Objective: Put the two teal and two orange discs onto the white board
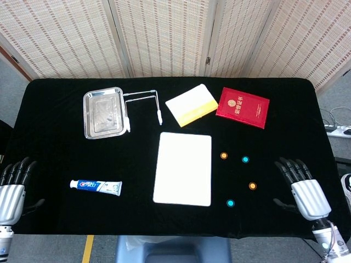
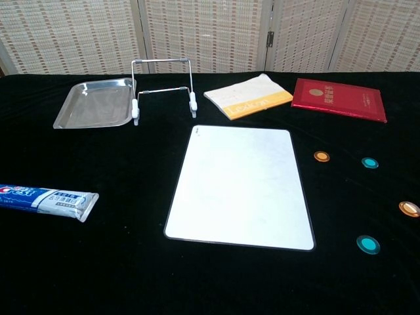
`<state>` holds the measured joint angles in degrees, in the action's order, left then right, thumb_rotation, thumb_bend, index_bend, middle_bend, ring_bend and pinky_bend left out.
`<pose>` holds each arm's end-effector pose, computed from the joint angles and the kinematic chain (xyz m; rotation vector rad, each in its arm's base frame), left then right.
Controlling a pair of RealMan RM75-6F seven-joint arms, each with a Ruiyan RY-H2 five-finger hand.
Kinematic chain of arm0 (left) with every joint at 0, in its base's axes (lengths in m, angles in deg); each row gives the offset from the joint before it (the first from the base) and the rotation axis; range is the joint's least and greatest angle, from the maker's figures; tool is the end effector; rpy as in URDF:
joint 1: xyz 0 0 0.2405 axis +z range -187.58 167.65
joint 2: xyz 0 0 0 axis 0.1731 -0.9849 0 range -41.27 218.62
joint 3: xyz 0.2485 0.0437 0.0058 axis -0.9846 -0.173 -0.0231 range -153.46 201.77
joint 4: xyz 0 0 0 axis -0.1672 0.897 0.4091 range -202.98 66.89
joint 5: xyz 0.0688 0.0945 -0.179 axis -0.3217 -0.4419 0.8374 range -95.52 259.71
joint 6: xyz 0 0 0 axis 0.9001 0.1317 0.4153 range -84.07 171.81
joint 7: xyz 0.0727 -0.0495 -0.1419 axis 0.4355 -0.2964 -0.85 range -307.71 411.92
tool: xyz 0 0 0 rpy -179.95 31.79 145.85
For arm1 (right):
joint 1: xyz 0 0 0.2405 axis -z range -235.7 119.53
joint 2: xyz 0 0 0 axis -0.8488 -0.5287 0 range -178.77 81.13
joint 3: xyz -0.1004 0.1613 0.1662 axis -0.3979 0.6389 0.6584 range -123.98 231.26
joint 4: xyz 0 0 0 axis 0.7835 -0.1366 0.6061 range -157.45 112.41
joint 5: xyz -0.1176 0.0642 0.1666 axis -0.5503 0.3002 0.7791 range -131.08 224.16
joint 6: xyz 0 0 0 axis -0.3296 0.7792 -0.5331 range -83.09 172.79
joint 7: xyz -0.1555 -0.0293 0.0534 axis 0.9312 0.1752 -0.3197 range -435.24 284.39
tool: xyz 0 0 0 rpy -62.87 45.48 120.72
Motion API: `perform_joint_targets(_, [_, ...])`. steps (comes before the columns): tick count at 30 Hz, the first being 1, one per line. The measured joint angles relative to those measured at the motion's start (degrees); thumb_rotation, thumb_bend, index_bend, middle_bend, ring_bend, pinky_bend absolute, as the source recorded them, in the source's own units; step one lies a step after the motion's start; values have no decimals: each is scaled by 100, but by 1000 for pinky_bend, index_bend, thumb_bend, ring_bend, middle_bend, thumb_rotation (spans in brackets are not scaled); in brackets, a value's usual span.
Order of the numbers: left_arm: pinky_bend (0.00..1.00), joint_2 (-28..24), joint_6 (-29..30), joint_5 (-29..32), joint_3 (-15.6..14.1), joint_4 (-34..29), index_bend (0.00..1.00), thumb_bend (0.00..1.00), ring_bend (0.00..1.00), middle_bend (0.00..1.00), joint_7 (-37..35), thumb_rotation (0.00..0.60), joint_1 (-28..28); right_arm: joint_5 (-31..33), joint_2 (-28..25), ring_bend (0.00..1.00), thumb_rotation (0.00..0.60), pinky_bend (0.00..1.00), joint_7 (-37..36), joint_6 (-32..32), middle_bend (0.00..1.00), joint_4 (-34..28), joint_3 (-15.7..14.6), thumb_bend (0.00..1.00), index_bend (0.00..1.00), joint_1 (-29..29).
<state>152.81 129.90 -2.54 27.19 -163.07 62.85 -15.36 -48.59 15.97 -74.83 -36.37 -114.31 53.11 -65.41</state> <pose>-0.2997 0.2067 0.1537 -1.4073 -0.7878 -0.8076 -0.2874 -0.2003 0.1212 1.6244 -0.8895 0.9258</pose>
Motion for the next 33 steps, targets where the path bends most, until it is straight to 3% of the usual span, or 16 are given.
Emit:
perform_joint_targets(5, [0,-4,0,-23,-15,-3,0,148,0,0,-1,600,2,-231,167,60,534,0,43,403,85,48,-161,218,290,-226])
perform_joint_targets(11, [0,-20,-30,-9,-31,4,0,149,0,0,-40,600,9,-358,551,22,530,0,139,919,85,241,-296,250,372,-505])
perform_joint_targets(23, [0,12,-92,48,-68,103,0,148,0,0,-164,600,38,-376,1252,1,530,0,338,1629,85,700,-379,282,414,-1009])
perform_joint_targets(33, [0,39,-126,64,-78,176,0,148,0,0,-239,600,42,-161,1474,2,530,0,354,1814,93,952,-355,334,454,-1180])
